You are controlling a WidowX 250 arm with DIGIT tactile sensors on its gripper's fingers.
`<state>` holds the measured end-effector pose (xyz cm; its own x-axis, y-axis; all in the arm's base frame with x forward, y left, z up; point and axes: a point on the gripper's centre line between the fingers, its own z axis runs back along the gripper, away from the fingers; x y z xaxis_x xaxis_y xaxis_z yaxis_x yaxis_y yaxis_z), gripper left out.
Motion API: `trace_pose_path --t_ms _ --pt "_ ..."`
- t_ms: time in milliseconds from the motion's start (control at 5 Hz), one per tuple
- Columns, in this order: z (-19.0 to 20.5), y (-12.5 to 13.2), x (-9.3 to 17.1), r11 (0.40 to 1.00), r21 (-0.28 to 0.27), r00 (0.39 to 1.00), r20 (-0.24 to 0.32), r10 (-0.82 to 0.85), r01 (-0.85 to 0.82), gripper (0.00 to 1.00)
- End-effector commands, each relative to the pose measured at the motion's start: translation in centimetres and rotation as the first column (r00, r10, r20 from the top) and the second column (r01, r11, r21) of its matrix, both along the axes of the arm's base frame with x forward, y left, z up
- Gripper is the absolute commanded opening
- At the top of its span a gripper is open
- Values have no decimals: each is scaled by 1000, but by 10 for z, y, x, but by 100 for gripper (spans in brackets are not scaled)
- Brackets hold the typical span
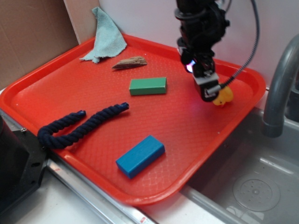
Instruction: Grab the yellow duck.
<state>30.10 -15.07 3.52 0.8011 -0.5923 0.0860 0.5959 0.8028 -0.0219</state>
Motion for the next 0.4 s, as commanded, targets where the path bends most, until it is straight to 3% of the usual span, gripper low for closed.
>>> trace_pose_path --t_ms 0,200 --pt "0 -37 -13 955 27 950 98 -295 294 100" --pt "-3 -34 3 965 57 960 100 -261 256 100"
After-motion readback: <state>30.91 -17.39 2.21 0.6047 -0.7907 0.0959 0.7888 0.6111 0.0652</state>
